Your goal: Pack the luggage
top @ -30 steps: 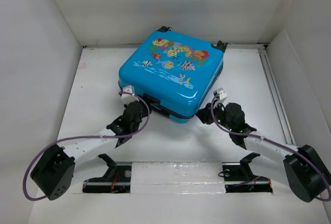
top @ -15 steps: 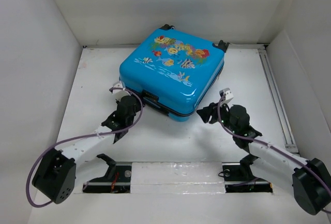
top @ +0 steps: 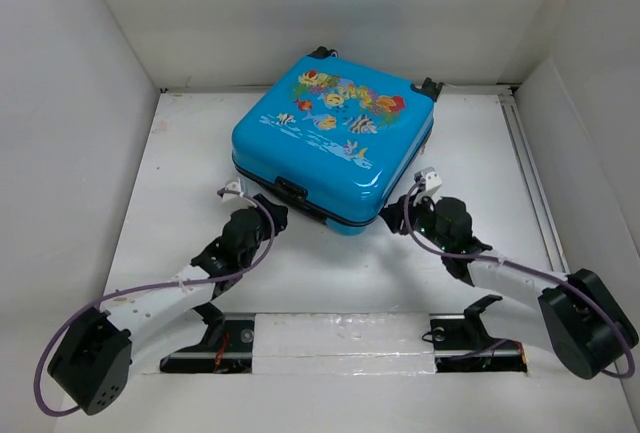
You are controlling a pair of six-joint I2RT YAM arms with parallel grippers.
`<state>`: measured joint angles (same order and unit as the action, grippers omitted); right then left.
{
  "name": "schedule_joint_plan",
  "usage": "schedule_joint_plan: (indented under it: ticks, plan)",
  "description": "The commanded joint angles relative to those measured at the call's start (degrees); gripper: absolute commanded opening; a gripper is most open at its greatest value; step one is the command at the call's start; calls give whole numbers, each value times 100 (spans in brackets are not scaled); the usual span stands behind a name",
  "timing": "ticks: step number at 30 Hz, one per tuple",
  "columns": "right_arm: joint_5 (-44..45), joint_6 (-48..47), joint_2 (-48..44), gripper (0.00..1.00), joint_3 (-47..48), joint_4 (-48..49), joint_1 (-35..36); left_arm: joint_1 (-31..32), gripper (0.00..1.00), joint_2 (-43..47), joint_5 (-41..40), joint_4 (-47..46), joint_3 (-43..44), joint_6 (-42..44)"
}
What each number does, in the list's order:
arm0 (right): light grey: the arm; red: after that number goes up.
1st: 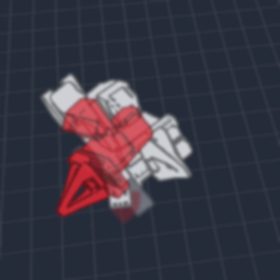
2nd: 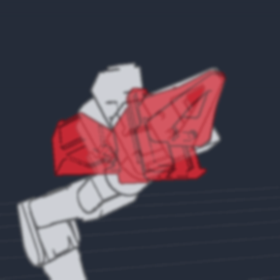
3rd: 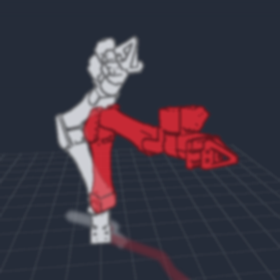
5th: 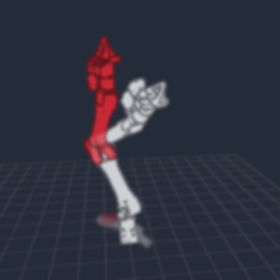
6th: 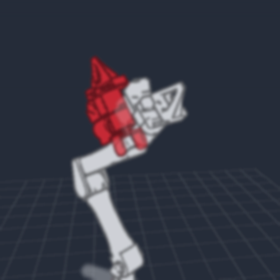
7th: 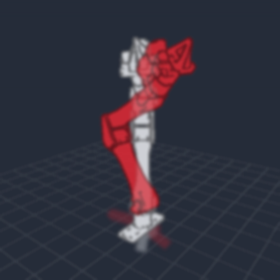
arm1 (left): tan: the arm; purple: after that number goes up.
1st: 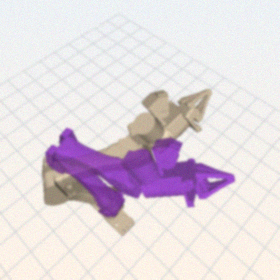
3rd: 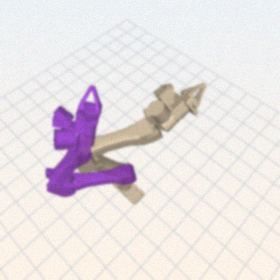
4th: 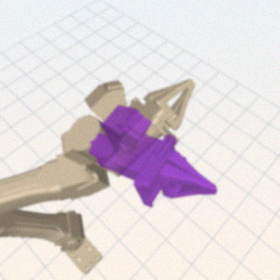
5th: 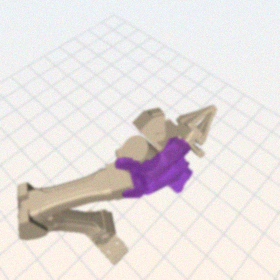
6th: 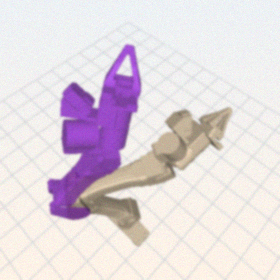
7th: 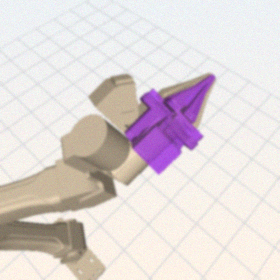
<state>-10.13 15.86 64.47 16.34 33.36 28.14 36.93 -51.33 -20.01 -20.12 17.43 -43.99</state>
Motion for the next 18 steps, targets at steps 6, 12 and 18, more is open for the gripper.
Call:
schedule_joint_plan:
  ticks: [6, 12, 18]
  plan:
    - [-384, -390, 663, 45, 36, 1908, -98, 594, 34, -192, 323, -519, -223, 39]
    - [-701, -180, 1216, 25, -121, 2814, -98, 1141, 34, -755, 94, -914, 120, 101]
    - [-455, -65, 1217, 1, -307, 3405, 138, 1334, 34, -1335, 146, -1318, 488, 206]
